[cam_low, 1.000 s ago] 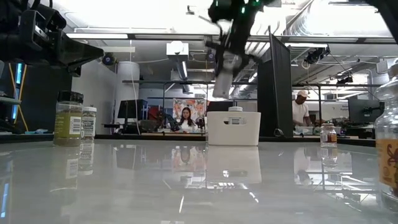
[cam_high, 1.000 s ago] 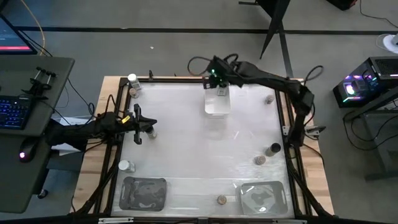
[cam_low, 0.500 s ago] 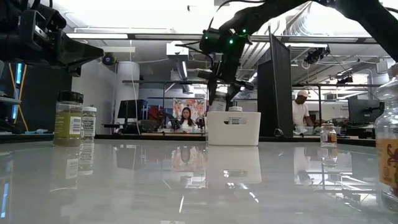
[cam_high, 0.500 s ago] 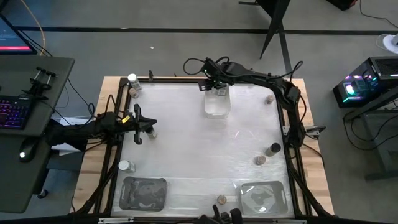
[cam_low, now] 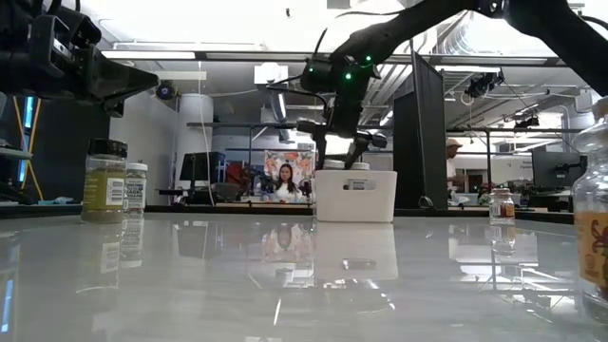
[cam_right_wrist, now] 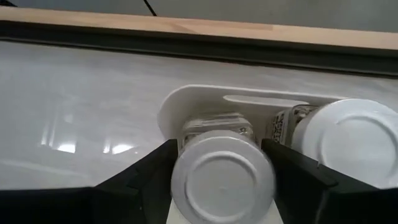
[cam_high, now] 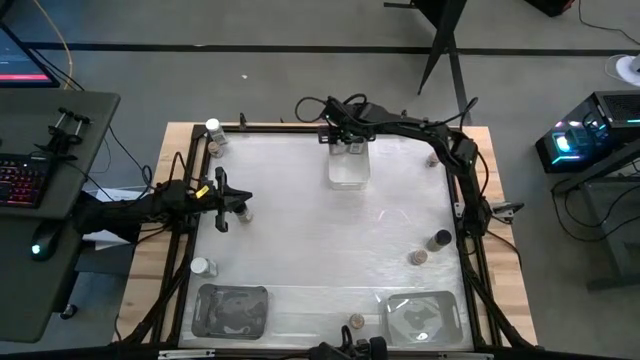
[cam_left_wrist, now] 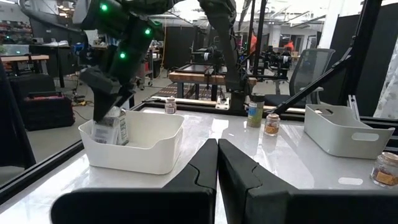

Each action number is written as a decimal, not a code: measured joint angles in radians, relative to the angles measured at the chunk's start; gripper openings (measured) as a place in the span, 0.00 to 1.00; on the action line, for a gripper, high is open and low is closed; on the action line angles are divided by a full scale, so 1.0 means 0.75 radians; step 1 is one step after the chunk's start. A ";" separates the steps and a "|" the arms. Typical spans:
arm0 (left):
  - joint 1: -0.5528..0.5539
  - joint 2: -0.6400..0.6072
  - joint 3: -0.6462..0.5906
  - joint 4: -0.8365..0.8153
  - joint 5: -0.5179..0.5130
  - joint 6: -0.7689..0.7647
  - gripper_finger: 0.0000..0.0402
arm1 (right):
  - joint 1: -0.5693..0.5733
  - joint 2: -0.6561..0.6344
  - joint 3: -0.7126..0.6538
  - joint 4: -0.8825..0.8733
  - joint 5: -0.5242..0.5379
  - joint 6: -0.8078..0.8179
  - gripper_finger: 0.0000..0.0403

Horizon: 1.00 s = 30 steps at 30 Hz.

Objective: Sort spices by type
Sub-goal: Put the bottom right white seasoning bottle into the white bin

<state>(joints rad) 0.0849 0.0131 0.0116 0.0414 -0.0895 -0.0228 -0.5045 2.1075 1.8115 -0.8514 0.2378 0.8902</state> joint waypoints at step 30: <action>0.000 0.000 0.000 0.000 0.000 0.000 0.00 | -0.008 -0.002 0.166 -0.189 0.050 -0.022 0.55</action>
<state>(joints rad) 0.0846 0.0132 0.0116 0.0414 -0.0895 -0.0229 -0.5106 2.1059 1.9362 -0.9933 0.2757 0.8734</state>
